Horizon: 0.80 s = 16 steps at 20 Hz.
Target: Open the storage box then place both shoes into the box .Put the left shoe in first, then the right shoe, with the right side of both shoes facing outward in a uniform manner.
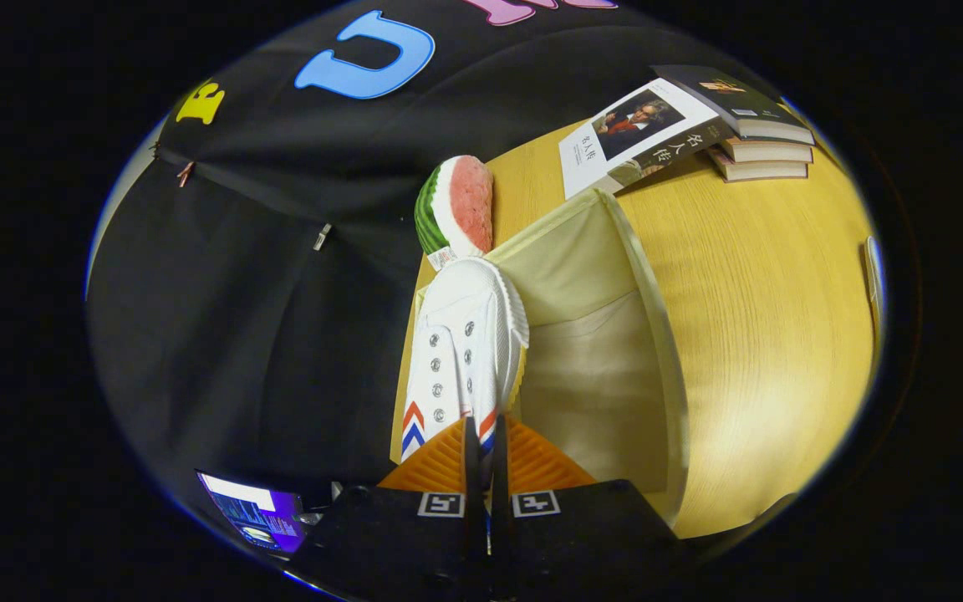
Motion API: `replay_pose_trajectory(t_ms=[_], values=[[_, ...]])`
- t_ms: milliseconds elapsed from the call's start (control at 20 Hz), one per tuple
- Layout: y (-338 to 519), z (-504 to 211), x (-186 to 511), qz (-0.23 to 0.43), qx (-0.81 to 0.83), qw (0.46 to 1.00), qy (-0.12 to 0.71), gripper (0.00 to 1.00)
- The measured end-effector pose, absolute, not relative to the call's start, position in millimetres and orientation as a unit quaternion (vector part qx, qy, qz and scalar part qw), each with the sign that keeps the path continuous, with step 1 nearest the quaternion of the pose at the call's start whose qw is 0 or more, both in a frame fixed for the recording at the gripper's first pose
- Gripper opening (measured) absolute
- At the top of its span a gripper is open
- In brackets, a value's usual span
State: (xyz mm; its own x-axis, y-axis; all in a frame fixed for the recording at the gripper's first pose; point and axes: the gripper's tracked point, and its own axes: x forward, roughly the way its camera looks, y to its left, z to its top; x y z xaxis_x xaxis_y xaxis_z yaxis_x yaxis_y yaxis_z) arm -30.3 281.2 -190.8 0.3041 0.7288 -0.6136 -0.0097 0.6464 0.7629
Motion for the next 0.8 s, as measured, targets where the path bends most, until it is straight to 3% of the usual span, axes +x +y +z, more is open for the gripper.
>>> replay_pose_trajectory(t_ms=[600, 650, 800], values=[[297.4, -256.2, -47.8, 0.237, 0.281, 0.721, 0.588, 0.06], [302.7, -254.8, -47.8, 0.241, 0.286, 0.722, 0.582, 0.11], [306.8, -224.8, -41.9, 0.259, 0.307, 0.732, 0.550, 0.84]])
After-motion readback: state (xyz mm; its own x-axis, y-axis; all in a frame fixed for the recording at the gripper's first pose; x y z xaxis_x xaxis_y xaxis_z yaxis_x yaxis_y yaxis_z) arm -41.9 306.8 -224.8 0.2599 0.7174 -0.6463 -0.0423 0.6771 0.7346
